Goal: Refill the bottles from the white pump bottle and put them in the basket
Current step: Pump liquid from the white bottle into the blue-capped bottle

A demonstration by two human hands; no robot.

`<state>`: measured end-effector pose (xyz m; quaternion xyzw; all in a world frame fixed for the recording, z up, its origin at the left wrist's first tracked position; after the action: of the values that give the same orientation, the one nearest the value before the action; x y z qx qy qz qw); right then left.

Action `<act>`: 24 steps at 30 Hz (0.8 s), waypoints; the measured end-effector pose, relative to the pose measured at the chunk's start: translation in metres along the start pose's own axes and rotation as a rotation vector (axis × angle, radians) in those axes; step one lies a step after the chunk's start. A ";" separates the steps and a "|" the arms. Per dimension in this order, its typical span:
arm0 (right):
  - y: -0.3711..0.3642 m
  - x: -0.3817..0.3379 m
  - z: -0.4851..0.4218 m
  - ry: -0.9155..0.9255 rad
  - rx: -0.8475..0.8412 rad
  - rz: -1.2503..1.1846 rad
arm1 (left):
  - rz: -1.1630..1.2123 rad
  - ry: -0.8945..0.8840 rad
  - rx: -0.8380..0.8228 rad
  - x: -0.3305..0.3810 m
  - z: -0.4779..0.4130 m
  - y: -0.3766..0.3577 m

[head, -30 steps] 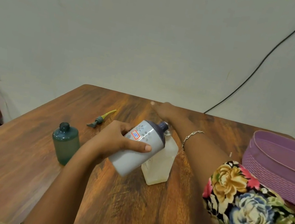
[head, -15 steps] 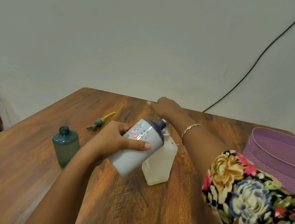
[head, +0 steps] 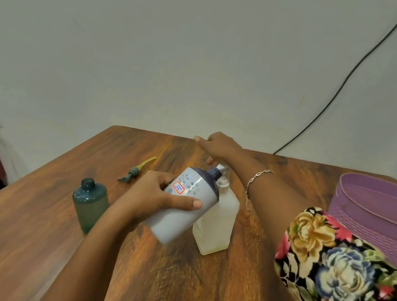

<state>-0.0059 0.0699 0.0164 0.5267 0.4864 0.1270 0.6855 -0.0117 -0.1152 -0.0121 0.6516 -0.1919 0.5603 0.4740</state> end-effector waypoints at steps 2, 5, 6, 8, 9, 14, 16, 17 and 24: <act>-0.002 0.000 0.001 0.009 0.002 0.022 | 0.003 -0.005 0.000 0.002 0.001 0.000; -0.002 0.008 0.004 -0.010 0.070 0.026 | 0.004 -0.007 -0.014 0.002 0.001 -0.004; -0.001 0.011 0.005 -0.012 0.105 0.050 | 0.001 0.001 -0.017 0.001 0.001 -0.005; -0.005 0.013 0.007 -0.019 0.121 0.111 | 0.001 0.026 -0.017 -0.006 -0.001 -0.005; -0.009 0.013 0.007 -0.019 0.112 0.128 | 0.002 0.039 -0.018 -0.010 -0.003 -0.005; -0.005 0.007 0.008 -0.003 0.063 0.028 | 0.008 0.017 -0.028 -0.007 -0.003 -0.004; -0.001 0.003 0.005 -0.001 0.000 -0.033 | 0.007 0.006 -0.020 0.000 -0.003 -0.003; 0.000 0.001 0.004 -0.002 -0.024 -0.030 | 0.008 0.002 -0.013 0.001 -0.003 -0.002; -0.006 0.003 0.005 -0.004 0.029 0.148 | 0.039 0.010 -0.006 -0.004 -0.001 -0.004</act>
<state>-0.0018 0.0667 0.0097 0.5713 0.4464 0.1691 0.6676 -0.0103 -0.1136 -0.0175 0.6435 -0.2042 0.5720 0.4658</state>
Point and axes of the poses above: each hand's wrist, its own z-axis away from the middle knuckle, its own y-axis out of the back of the hand, x = y × z, the point moved 7 cm from there along -z, towards the middle knuckle, and after that the axes turned 3 degrees about y, right-handed, at the moved point
